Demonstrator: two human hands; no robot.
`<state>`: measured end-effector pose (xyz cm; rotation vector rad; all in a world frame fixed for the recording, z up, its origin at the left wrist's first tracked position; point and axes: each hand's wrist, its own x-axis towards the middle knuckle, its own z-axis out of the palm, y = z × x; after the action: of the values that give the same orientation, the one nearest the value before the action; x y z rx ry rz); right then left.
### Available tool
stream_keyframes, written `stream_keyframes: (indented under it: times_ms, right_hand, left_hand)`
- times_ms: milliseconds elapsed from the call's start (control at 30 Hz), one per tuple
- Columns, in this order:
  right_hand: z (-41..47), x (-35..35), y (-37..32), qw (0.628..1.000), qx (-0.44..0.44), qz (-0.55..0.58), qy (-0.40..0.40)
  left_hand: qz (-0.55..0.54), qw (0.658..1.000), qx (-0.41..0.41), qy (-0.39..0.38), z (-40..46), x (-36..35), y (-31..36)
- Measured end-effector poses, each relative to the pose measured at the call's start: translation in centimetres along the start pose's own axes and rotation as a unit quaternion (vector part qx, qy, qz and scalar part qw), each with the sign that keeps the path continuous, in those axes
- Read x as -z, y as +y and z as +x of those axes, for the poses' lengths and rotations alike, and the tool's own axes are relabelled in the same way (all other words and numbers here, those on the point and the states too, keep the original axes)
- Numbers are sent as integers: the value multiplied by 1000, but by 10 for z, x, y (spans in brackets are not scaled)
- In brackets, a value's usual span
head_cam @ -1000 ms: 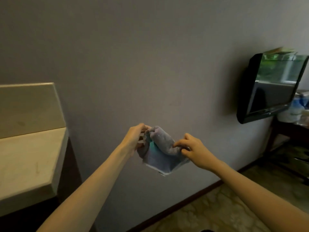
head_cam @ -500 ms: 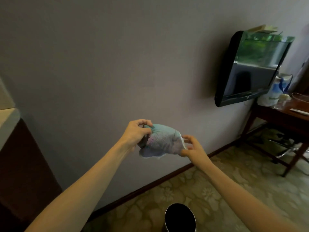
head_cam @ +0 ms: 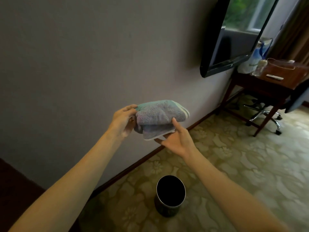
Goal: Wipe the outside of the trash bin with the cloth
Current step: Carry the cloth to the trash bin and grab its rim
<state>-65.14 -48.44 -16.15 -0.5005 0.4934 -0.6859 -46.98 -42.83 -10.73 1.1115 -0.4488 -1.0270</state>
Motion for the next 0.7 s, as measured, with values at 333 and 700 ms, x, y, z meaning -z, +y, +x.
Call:
stream_keyframes:
  times_ms: [333, 700]
  right_hand:
    - [7, 48, -24, 996, 31, -5, 80]
    - [-23, 219, -81, 957, -51, -129, 253]
  left_hand:
    - [160, 984, 8, -76, -4, -22, -71]
    - [14, 945, 290, 150, -14, -33, -229]
